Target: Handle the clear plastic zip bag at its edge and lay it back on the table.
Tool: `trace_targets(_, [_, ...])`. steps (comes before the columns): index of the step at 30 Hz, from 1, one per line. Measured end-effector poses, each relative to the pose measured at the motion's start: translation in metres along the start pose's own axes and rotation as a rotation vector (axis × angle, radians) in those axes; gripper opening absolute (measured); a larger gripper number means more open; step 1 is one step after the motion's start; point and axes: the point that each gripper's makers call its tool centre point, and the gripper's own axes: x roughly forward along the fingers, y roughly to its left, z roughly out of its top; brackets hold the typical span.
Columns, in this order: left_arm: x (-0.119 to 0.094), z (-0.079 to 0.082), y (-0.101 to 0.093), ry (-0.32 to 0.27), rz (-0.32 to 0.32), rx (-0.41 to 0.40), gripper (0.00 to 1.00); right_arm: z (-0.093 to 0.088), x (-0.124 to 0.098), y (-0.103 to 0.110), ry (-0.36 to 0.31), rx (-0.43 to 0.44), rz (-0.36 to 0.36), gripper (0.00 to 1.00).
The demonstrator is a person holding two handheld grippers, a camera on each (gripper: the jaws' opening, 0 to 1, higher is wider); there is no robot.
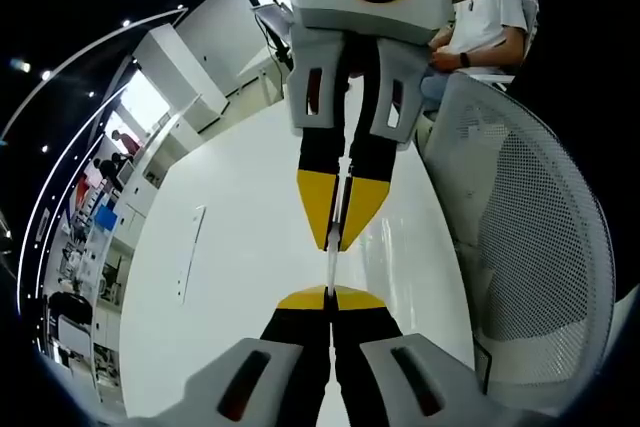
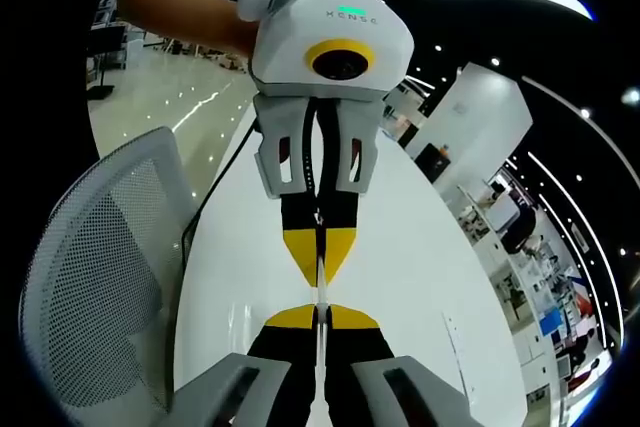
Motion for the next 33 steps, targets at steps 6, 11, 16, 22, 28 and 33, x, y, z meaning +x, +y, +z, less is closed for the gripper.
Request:
trace_targets(6, [-0.0004,-0.0005,0.0002,0.003,0.0,0.0,0.0,-0.0019,-0.0011,-0.0001,0.0,0.003,-0.001,0.0])
trace_targets(11, [-0.0001,-0.001,0.0006,0.002,0.0,-0.001,0.0,-0.0024,-0.0013,0.0,0.0,0.004,-0.002,0.0])
trace_targets(16, [-0.0003,-0.0019,0.0006,0.003,0.0,0.0,0.0,-0.004,-0.0016,0.0003,0.004,0.005,-0.002,0.0])
trace_targets(22, [-0.0014,-0.0029,0.0004,0.004,0.001,-0.002,0.0,-0.0058,-0.0028,0.0007,0.006,0.009,-0.003,0.0])
trace_targets(28, [-0.0017,-0.0028,-0.0003,0.001,0.002,-0.006,0.0,-0.0065,-0.003,0.0006,0.009,0.009,-0.003,0.0])
trace_targets(33, [-0.0016,-0.002,0.0002,0.002,0.0,-0.004,0.0,-0.0069,-0.0034,0.0,0.007,0.013,-0.009,0.0])
